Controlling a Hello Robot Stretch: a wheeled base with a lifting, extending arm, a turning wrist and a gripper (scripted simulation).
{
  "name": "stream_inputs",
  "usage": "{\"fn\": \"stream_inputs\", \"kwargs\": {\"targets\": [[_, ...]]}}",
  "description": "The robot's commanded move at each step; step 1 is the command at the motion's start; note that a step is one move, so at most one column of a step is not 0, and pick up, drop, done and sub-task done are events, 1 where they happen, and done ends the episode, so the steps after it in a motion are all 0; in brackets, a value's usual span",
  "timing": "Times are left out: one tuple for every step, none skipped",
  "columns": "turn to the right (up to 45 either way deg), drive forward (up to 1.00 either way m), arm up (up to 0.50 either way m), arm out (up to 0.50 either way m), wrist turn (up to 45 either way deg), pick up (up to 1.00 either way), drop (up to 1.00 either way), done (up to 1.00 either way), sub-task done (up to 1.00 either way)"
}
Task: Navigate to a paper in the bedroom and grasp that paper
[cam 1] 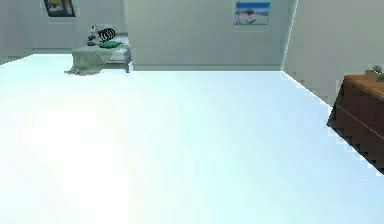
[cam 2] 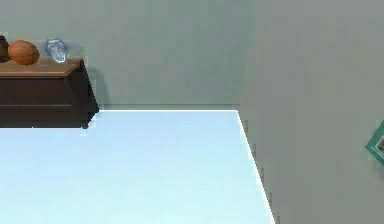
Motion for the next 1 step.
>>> {"fn": "stream_inputs", "kwargs": {"targets": [[36.0, 0.00, 0.00, 0.00, 0.0, 0.00, 0.00, 0.00, 0.00]]}}
